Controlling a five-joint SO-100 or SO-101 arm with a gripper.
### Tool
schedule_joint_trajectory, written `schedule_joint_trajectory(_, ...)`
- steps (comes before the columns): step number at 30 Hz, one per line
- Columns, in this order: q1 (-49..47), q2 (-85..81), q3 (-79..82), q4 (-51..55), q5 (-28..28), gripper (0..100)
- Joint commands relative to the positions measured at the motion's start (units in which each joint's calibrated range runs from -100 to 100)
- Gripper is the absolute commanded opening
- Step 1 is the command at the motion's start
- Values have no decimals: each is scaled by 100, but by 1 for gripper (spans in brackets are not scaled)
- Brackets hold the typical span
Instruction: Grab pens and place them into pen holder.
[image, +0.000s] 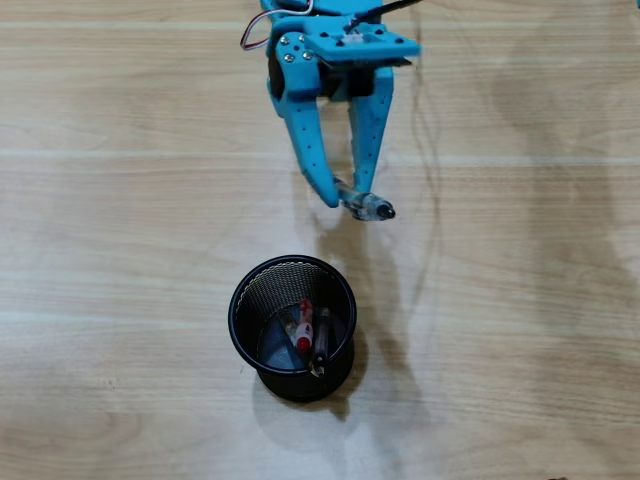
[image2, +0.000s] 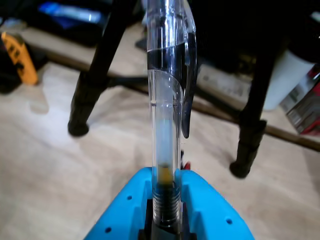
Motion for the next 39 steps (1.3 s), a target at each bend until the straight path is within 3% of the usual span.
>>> schedule_joint_trajectory(1, 168, -446, 714, -1661, -237, 2)
schedule_joint_trajectory(5, 305, -395, 1456, -3046, -384, 2)
schedule_joint_trajectory(9, 552, -310, 1881, -3702, -473, 2)
schedule_joint_trajectory(21, 881, 565, 1845, -3921, -614, 2)
schedule_joint_trajectory(29, 872, 1465, 1402, -4768, -620, 2)
schedule_joint_trajectory(39, 817, 1864, 1103, -4805, -620, 2)
